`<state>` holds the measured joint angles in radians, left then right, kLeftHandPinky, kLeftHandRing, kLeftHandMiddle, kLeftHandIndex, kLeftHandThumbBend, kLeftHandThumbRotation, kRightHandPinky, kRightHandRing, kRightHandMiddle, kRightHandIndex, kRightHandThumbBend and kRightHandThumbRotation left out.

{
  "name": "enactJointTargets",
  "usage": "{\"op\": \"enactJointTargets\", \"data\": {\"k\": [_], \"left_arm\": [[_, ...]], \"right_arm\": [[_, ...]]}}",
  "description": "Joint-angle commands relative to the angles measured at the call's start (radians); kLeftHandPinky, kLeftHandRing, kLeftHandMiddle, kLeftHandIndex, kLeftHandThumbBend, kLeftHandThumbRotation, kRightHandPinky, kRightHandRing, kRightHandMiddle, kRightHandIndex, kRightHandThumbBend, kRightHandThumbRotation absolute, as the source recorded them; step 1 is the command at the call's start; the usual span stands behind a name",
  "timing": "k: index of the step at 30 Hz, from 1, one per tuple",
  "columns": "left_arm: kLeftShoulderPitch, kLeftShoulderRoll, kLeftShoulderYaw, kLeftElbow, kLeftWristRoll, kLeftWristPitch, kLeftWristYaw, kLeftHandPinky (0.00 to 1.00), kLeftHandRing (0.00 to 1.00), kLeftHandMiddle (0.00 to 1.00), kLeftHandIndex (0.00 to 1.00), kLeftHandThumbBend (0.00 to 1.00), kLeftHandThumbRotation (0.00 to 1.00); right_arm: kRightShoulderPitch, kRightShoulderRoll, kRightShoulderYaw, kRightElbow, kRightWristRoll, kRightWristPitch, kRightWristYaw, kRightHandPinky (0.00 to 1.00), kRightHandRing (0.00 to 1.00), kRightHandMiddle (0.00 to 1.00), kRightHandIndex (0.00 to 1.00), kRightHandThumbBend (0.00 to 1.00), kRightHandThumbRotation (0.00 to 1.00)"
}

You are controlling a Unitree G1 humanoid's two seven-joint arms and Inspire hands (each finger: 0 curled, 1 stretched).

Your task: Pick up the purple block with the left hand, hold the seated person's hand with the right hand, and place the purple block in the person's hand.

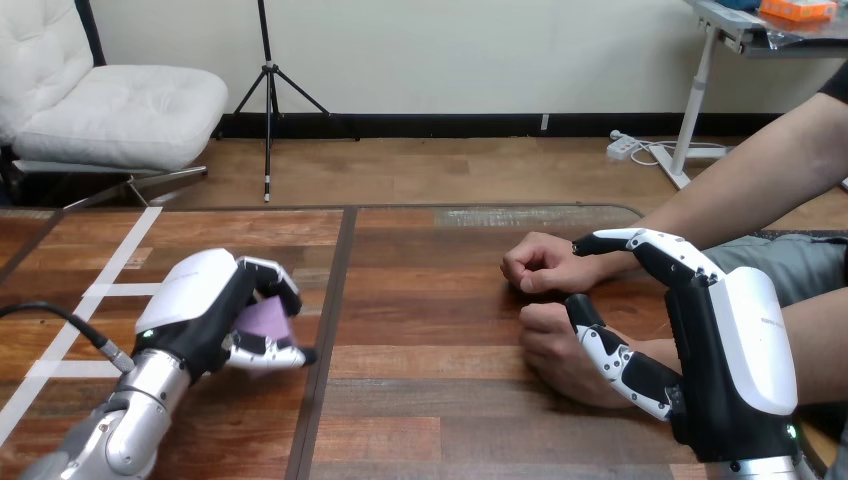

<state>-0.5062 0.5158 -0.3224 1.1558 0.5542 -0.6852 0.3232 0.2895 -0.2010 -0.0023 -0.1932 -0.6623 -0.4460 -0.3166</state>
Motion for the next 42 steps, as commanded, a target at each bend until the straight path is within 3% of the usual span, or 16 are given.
{"op": "enactJointTargets", "data": {"k": [1, 6, 10, 22, 27, 30, 34, 42], "left_arm": [[-0.024, -0.030, 0.078, 0.018, -0.098, -0.068, -0.012, 0.39, 0.43, 0.49, 0.49, 0.62, 0.05], [-0.015, -0.054, 0.118, 0.029, -0.178, -0.097, -0.064, 0.37, 0.43, 0.50, 0.49, 0.67, 0.07], [0.002, -0.098, 0.186, 0.032, -0.299, -0.131, -0.163, 0.36, 0.42, 0.49, 0.49, 0.73, 0.09], [0.032, -0.184, 0.306, 0.010, -0.516, -0.171, -0.376, 0.34, 0.41, 0.48, 0.50, 0.82, 0.13], [0.036, -0.200, 0.332, 0.004, -0.547, -0.177, -0.414, 0.35, 0.42, 0.49, 0.50, 0.85, 0.12], [0.046, -0.235, 0.359, -0.016, -0.584, -0.189, -0.428, 0.35, 0.42, 0.49, 0.49, 0.87, 0.12], [0.054, -0.277, 0.401, -0.035, -0.659, -0.188, -0.490, 0.35, 0.42, 0.49, 0.49, 0.89, 0.11], [0.064, -0.322, 0.435, -0.065, -0.713, -0.201, -0.535, 0.36, 0.42, 0.49, 0.49, 0.93, 0.12]], "right_arm": [[-0.039, -0.011, -0.008, -0.047, 0.009, -0.012, -0.010, 0.72, 0.75, 0.69, 0.64, 0.36, 0.02], [-0.039, -0.011, -0.008, -0.047, 0.011, -0.011, -0.008, 0.72, 0.75, 0.69, 0.64, 0.37, 0.03], [-0.037, -0.009, -0.009, -0.052, 0.009, -0.004, -0.006, 0.72, 0.75, 0.69, 0.65, 0.37, 0.03], [-0.036, -0.012, -0.017, -0.054, 0.014, -0.001, -0.004, 0.71, 0.76, 0.70, 0.66, 0.39, 0.04], [-0.035, -0.013, -0.019, -0.057, 0.013, 0.003, -0.003, 0.70, 0.76, 0.70, 0.67, 0.40, 0.04], [-0.032, -0.013, -0.023, -0.065, 0.013, 0.013, 0.002, 0.70, 0.76, 0.71, 0.68, 0.40, 0.04], [-0.029, -0.015, -0.028, -0.072, 0.014, 0.018, 0.007, 0.70, 0.76, 0.71, 0.68, 0.41, 0.05], [-0.025, -0.027, -0.036, -0.095, -0.006, 0.047, 0.025, 0.71, 0.77, 0.73, 0.70, 0.44, 0.07]]}}
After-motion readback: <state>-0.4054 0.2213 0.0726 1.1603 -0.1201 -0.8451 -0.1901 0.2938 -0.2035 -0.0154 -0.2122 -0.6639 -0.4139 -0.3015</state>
